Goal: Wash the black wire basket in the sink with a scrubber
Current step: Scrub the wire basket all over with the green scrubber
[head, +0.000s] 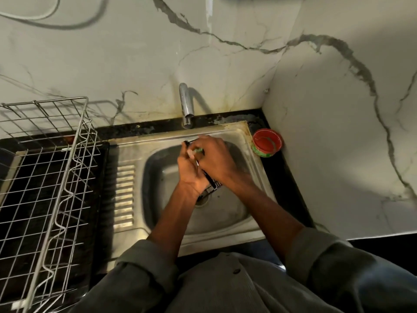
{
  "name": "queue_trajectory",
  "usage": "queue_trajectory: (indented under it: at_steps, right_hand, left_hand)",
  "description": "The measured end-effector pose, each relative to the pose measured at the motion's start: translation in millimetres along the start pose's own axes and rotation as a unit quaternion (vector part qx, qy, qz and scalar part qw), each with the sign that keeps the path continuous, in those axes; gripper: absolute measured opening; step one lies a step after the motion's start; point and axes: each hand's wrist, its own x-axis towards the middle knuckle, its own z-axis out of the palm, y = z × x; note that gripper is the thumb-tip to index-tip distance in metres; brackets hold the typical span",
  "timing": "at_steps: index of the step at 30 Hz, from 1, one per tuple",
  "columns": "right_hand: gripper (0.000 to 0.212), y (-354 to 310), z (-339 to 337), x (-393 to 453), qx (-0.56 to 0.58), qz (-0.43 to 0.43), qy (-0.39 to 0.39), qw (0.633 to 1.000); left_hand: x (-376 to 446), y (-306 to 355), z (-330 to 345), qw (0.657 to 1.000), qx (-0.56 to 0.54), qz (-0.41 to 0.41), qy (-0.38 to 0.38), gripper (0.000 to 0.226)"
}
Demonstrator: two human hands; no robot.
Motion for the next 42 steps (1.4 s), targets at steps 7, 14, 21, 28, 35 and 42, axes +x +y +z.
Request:
queue_trajectory:
  at_steps: [7, 14, 21, 28, 35, 42]
  right_hand:
    - [0.037, 14.1, -9.4, -9.6, -0.066, -0.015, -0.085, 0.994]
    - [0.024, 36.9, -30.2, -8.6, 0.287, 0.222, 0.041, 0.931]
    - [0.014, 38.2, -24.9, -14.1, 0.441, 0.281, 0.083, 0.849]
    - [0.026, 40.7, -24.8, -14.6, 0.385, 0.276, 0.114, 0.873]
    - [0.015, 46.8, -15.5, -16.3, 0.095, 0.144, 0.126, 0.977]
    - [0.043, 40.9, -12.4, -8.5, 0.027, 0.160, 0.140, 0.977]
  left_hand:
    - [1.5, 14.9, -4.7, 0.999, -0.036, -0.018, -0.033, 0.077]
    - [9.5, 10.9, -3.5, 0.999, -0.005, -0.037, -0.009, 0.086]
    - [18.3, 8.7, -12.3, 0.998, -0.019, -0.048, -0.022, 0.093]
    - [12.4, 7.7, -7.8, 0.998, -0.011, -0.046, -0.031, 0.090]
    - [6.2, 7.5, -3.9, 0.998, -0.002, -0.046, -0.032, 0.090]
    - [2.9, 6.1, -1.6, 0.999, 0.010, -0.038, -0.019, 0.088]
